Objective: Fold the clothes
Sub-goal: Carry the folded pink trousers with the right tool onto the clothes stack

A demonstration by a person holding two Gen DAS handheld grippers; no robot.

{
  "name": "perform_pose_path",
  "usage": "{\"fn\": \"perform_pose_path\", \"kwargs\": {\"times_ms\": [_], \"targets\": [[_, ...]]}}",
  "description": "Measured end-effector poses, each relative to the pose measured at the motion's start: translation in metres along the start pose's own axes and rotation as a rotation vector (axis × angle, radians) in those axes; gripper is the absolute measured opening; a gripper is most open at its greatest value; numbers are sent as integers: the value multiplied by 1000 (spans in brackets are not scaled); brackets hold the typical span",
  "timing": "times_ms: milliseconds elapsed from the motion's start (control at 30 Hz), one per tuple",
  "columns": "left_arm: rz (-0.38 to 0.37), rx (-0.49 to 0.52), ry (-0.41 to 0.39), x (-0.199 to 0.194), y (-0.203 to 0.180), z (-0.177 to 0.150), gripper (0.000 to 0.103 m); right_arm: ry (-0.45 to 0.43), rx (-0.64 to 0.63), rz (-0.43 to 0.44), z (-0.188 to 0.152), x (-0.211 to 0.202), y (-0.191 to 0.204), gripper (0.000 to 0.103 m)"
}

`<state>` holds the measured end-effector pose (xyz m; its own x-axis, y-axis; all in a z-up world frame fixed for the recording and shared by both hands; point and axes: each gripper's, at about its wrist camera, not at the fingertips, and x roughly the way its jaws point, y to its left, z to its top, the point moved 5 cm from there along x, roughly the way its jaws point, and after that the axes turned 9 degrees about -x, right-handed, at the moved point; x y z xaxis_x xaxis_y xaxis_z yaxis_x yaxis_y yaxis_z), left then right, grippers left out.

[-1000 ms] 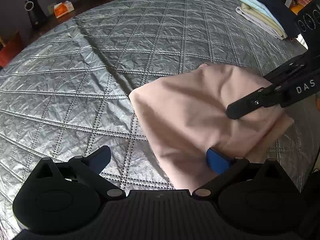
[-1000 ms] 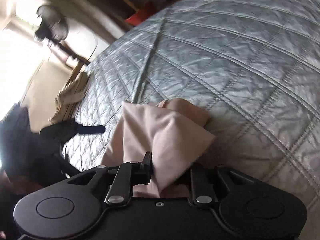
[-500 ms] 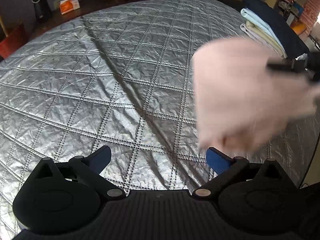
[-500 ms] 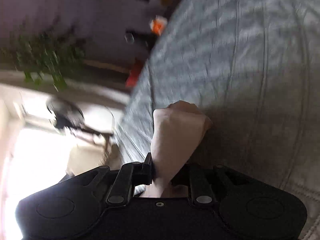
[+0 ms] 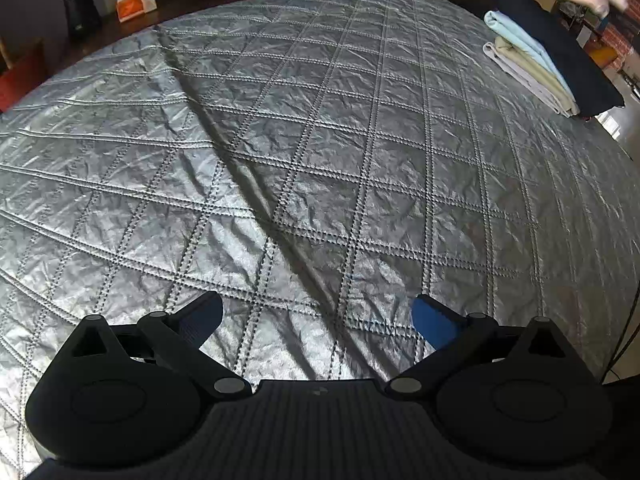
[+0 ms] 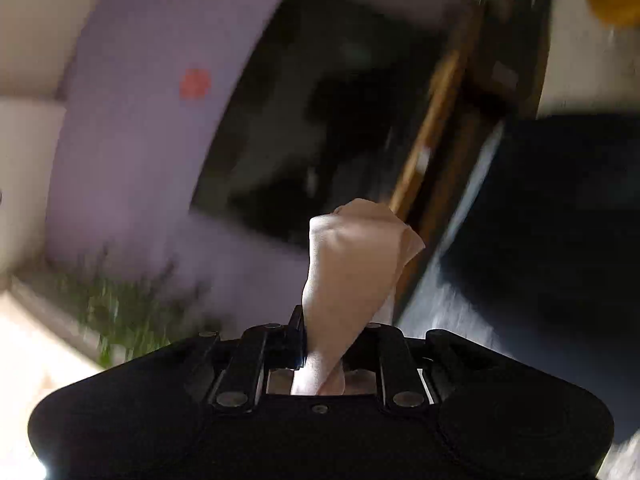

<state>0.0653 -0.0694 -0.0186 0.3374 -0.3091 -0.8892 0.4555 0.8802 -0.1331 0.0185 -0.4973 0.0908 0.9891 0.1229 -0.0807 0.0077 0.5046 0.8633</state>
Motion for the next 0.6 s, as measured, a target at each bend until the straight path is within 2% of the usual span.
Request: {"fn": "perform_pose_path", "kwargs": {"times_ms": [67, 100, 200, 300, 333, 367, 433, 533, 600], "targets": [[-3, -3, -11, 0, -2, 2, 102, -72, 46, -109, 19, -2, -38, 16], [-8, -6, -18, -1, -3, 3, 102, -76, 55, -191, 23, 0, -59, 16], [-7, -12, -32, -1, -4, 6, 102, 16, -15, -433, 20, 9, -103, 23], [2, -23, -30, 2, -4, 8, 101, 39, -166, -484, 17, 13, -95, 32], [4, -22, -29, 2, -5, 7, 101, 54, -217, -503, 17, 14, -90, 39], [3, -21, -30, 3, -5, 8, 101, 68, -267, -535, 18, 13, -85, 51], [0, -20, -33, 3, -8, 9, 101, 80, -374, -609, 16, 6, -72, 69], [-1, -13, -37, 2, -11, 8, 101, 74, -548, -714, 15, -4, -51, 69], [-2, -9, -38, 2, -13, 8, 101, 48, -708, -746, 13, -4, -32, 69]]}}
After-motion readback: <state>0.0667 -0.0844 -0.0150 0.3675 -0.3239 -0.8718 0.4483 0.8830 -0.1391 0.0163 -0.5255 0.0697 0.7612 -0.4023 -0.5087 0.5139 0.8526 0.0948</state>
